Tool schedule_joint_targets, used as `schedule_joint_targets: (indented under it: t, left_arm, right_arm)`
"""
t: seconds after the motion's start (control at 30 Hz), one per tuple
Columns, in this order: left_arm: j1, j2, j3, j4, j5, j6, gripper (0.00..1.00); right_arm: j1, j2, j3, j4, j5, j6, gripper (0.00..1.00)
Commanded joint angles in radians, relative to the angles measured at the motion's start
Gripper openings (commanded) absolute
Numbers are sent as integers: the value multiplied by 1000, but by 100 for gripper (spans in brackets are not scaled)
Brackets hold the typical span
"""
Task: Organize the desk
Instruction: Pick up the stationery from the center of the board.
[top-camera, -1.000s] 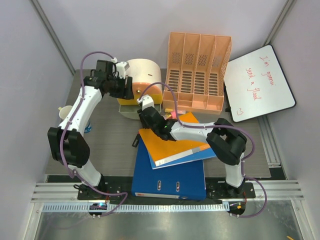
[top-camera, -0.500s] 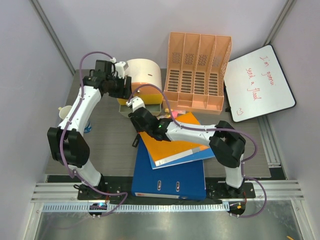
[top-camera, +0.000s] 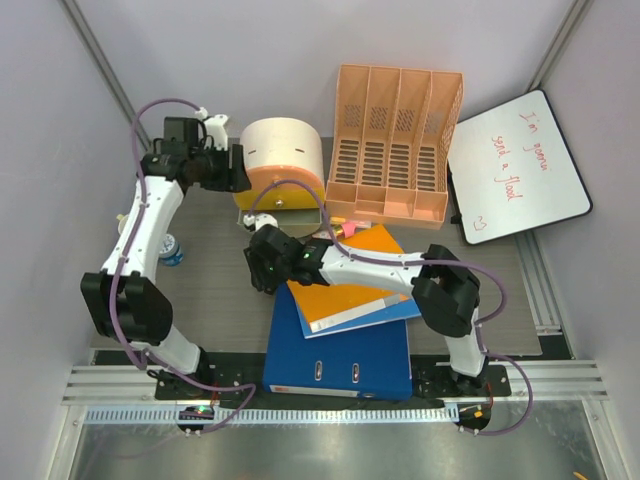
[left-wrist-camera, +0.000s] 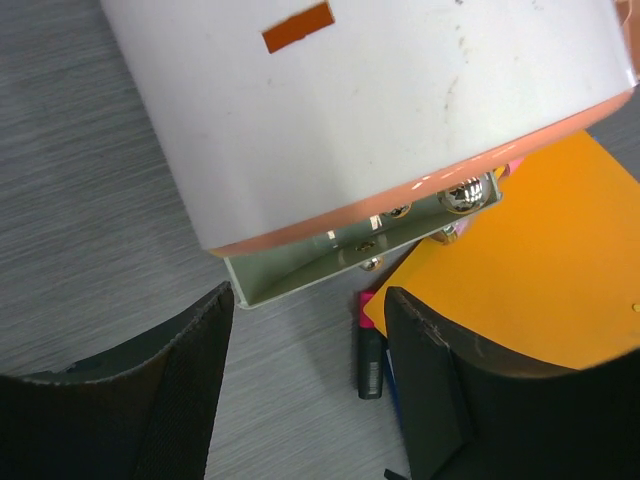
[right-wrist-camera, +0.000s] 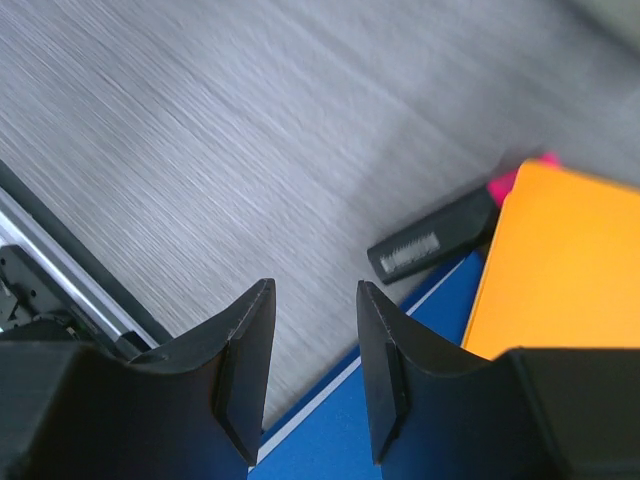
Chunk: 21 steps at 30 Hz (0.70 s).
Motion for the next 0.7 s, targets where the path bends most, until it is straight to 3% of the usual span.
schedule_joint_targets:
  t: [0.0, 0.67]
  left_arm:
    - [33, -97, 33, 2, 39, 3, 63]
    - [97, -158, -37, 4, 111, 21, 63]
  right_arm:
    - [6, 47, 52, -82, -76, 110, 43]
    - [-52, 98, -6, -181, 90, 219, 52]
